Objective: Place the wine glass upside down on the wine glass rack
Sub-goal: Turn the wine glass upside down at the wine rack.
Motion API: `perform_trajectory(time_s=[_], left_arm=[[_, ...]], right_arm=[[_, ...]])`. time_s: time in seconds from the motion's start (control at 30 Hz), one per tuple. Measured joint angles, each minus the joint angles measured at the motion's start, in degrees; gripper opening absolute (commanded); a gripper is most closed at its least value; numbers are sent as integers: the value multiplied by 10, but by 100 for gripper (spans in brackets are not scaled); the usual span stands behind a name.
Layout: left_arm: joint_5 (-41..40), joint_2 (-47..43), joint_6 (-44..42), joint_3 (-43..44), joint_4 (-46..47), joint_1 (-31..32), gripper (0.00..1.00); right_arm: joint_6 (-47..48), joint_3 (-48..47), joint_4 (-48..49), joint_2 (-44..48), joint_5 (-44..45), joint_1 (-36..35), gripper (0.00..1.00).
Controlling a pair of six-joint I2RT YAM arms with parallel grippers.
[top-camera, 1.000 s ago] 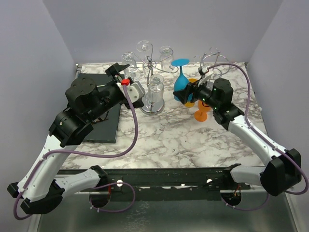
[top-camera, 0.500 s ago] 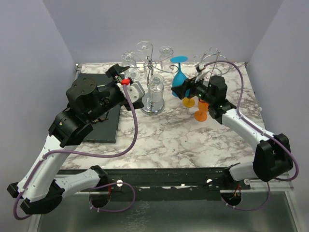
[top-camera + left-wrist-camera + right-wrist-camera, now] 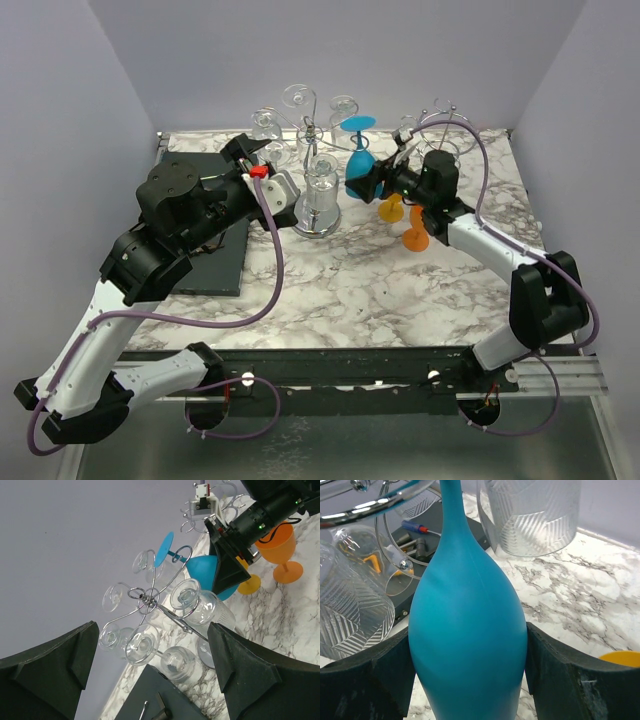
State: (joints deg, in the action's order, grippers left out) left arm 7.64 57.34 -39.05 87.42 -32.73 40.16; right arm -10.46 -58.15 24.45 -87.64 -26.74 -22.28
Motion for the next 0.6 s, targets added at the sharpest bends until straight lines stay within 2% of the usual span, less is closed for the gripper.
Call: perform_trajectory(time_s=[0.6], left_arm=[[9,5,-11,-1,0,0,99]], right_arm=[[48,-8,30,-24,-62,-14,73]])
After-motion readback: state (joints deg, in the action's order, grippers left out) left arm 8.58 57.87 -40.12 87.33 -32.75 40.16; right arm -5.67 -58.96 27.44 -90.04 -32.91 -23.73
